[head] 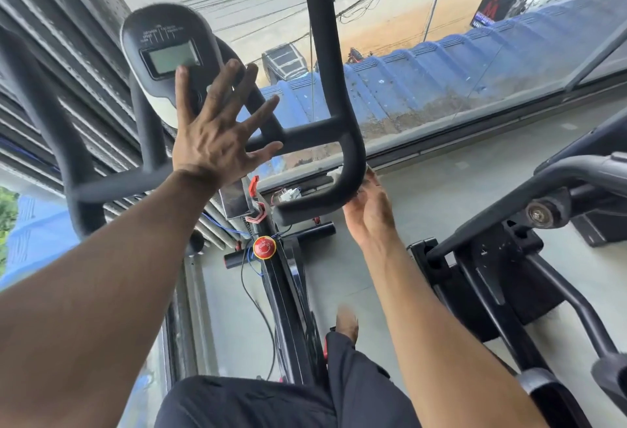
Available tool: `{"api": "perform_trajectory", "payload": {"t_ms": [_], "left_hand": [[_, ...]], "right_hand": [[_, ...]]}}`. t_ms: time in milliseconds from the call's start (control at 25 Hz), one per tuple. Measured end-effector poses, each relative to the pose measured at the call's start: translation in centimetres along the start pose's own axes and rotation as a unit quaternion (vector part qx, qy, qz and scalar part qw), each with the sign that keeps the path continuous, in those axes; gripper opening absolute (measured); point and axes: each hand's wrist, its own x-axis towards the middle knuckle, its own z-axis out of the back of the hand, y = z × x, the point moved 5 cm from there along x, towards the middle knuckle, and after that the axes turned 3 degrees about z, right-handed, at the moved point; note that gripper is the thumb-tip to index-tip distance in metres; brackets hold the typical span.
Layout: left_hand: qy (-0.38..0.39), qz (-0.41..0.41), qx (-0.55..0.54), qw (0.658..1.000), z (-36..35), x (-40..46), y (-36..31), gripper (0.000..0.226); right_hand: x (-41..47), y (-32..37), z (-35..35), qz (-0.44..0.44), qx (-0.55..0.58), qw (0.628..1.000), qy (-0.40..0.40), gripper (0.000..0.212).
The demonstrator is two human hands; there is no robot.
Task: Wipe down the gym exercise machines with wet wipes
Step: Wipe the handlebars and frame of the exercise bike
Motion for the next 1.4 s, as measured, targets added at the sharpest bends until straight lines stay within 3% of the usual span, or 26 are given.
{"api": "perform_trajectory", "payload": {"t_ms": [160, 280, 480, 720, 920, 1120, 1400], "left_hand": [[0.002, 0.002, -0.012, 1.0, 0.0, -0.1, 0.2, 0.074], [0.007, -0.002, -0.008, 1.0, 0.1, 0.1, 0.1, 0.075], [0.009, 0.0, 0.0, 1.0, 0.0, 0.0, 0.2, 0.075], [0.021, -0.002, 0.024, 0.999, -0.1, 0.1, 0.0, 0.075], [0.017, 0.001, 0.01, 1.0, 0.0, 0.0, 0.0, 0.075], [0.025, 0.001, 0.014, 1.0, 0.4, 0.1, -0.1, 0.075], [0.012, -0.001, 0.019, 1.0, 0.4, 0.1, 0.1, 0.075]], "right_hand": [[-2.5, -1.5, -1.0, -0.093, -0.026, 0.991, 0.097, 0.021], [-1.4, -1.0, 0.0, -0.119, -0.037, 0.988, 0.096, 0.027], [-3.6, -4.9, -1.0, -0.213, -0.062, 0.961, 0.164, 0.024], [-2.6, -2.7, 0.6, -0.152, -0.029, 0.984, 0.083, 0.025], [-5.0, -6.9, -2.5, -0.213, -0.048, 0.966, 0.136, 0.032], [-4.3, -5.9, -1.8, -0.189, -0.076, 0.97, 0.132, 0.03], [-6.1, -8.4, -4.6, -0.229, -0.116, 0.952, 0.168, 0.025]]}}
